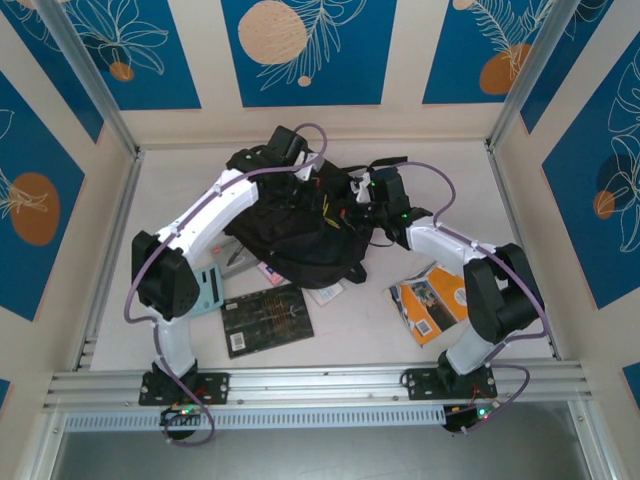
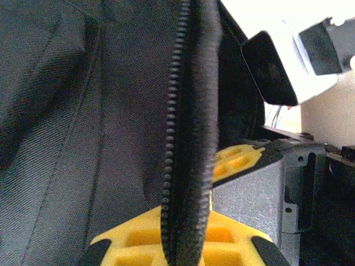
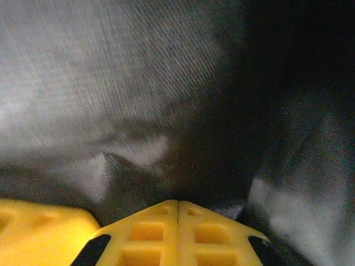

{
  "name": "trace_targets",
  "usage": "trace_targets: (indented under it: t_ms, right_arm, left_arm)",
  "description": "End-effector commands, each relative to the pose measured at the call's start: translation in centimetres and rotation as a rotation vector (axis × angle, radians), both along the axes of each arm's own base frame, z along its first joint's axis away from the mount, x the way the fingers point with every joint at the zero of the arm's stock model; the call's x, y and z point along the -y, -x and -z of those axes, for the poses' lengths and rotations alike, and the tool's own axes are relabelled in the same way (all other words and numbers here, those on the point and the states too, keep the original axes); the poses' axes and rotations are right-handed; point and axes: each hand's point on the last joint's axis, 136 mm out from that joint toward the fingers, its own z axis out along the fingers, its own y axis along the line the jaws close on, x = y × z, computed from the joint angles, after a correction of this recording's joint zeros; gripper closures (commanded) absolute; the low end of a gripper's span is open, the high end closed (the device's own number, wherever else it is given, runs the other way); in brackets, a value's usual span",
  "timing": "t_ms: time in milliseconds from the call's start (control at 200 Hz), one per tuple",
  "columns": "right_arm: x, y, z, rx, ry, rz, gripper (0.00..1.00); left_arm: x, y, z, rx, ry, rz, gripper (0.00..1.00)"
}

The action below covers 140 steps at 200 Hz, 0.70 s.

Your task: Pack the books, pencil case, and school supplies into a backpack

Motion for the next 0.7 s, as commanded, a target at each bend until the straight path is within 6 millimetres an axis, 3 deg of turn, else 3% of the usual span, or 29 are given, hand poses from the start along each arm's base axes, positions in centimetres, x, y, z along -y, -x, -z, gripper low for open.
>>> trace_targets:
  t_ms: [0, 185, 390, 475, 695]
  right_arm:
    - [1.0, 1.1, -1.5, 0.069, 0.065, -0.002, 0.82]
    - [2.9, 3.0, -3.7, 0.200, 0.164, -0.001, 0.49]
    - [3.9, 6.3, -5.4, 0.359, 0.231, -0.076, 0.47]
    - [3.2, 7.7, -4.5, 0.423, 0.299, -0.147, 0.47]
    - [0.4, 10.4, 0.5, 0.516, 0.499, -0.311, 0.42]
  left_arm:
    - [-1.1, -1.9, -4.5, 0.118, 0.033, -0.035, 1.00]
    - [-3.6, -4.6, -9.9, 0.252, 0.051, -0.126, 1.00]
    - [-6.8, -7.3, -15.0, 0.369, 0.096, -0.230, 1.00]
    - [-7.4, -8.3, -15.3, 0.374, 0.119, -0.242, 1.00]
    - [-4.9, -10.0, -13.8, 0.331, 0.193, -0.149, 1.00]
